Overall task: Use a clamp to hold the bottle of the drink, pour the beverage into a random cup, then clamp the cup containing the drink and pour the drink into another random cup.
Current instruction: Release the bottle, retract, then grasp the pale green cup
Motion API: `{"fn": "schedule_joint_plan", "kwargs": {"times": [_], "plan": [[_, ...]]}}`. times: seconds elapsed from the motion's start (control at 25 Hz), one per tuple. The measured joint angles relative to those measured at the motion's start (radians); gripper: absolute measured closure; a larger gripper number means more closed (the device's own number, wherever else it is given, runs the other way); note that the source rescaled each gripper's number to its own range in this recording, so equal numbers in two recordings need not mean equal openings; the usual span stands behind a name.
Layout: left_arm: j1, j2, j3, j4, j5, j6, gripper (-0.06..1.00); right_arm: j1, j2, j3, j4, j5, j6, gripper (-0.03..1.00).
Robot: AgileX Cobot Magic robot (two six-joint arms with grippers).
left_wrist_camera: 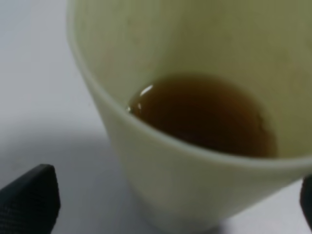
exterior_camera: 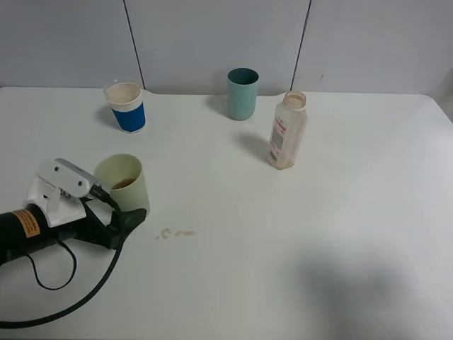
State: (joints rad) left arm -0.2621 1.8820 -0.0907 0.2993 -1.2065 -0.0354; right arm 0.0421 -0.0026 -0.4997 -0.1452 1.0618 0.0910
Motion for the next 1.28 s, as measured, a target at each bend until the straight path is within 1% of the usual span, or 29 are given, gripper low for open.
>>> {"fn": "schedule_joint_plan", "kwargs": {"times": [0.32,0.6,1.04,1.2,1.28], "plan": [[0.000,0.018,-0.028,0.008,-0.006,-0.001,-0.06,0.000,0.000,0.000,0.000,0.000,0.000,-0.03],[0.000,0.085,-0.060,0.042,-0.006,-0.001,-0.06,0.000,0.000,0.000,0.000,0.000,0.000,-0.03],[0.000,0.115,-0.166,0.091,-0.007,-0.036,-0.06,0.000,0.000,0.000,0.000,0.000,0.000,-0.03],[0.000,0.142,-0.177,0.106,-0.007,-0.039,-0.04,0.000,0.000,0.000,0.000,0.000,0.000,-0.03],[0.000,0.154,-0.177,0.109,-0.007,-0.039,0.02,0.000,0.000,0.000,0.000,0.000,0.000,-0.03]]}}
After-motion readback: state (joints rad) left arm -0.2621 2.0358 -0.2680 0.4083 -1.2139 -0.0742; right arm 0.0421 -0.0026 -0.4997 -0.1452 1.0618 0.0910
